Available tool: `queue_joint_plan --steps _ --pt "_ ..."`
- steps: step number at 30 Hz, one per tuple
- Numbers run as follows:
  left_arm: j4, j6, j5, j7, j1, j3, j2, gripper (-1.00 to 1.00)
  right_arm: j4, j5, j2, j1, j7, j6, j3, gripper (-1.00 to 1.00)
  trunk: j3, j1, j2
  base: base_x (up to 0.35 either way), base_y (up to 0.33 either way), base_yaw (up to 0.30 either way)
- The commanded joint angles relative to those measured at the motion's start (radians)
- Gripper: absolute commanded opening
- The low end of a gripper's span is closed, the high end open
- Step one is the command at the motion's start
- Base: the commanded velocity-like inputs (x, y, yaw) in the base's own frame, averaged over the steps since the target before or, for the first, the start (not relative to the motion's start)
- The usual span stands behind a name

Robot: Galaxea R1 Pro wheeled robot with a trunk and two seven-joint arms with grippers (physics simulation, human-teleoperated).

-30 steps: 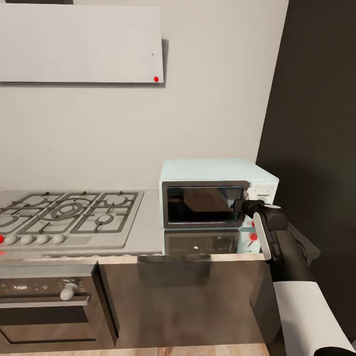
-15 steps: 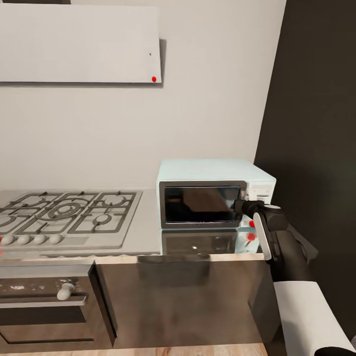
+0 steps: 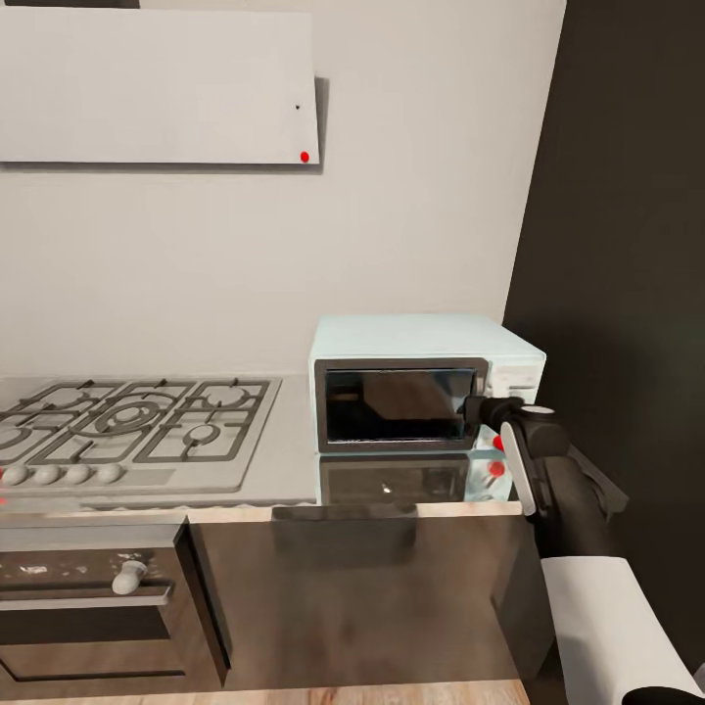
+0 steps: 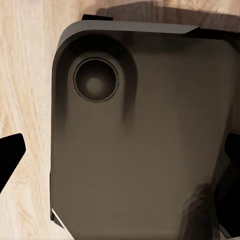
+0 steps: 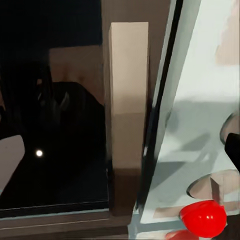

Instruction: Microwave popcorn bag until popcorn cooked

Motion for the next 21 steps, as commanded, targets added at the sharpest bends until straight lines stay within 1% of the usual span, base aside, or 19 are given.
queue_joint_plan --steps 1,6,19,20,21 --pt "-0.001 -0.001 0.009 0.0 0.0 0.001 0.0 1.0 0.025 0.001 0.0 0.0 0.017 0.004 0.0 1.0 -0.001 0.0 0.0 0.0 0.0 0.0" --pt "-0.001 -0.001 0.009 0.0 0.0 0.001 0.0 1.0 0.025 0.005 -0.003 0.0 0.033 0.003 0.0 1.0 -0.001 0.0 0.0 0.0 0.0 0.0" --pt "-0.001 -0.001 0.009 0.0 0.0 0.001 0.0 1.0 0.027 0.009 -0.012 0.0 0.033 0.002 0.0 1.0 -0.001 0.0 0.0 0.0 0.0 0.0" --pt "-0.001 -0.001 0.009 0.0 0.0 0.001 0.0 1.0 0.027 0.008 -0.012 0.0 0.033 0.002 0.0 -1.0 -0.001 0.0 0.0 0.0 0.0 0.0" --pt "-0.001 -0.001 0.009 0.0 0.0 0.001 0.0 1.0 0.027 0.007 -0.012 0.0 0.033 0.002 0.0 -1.0 -0.001 0.0 0.0 0.0 0.0 0.0"
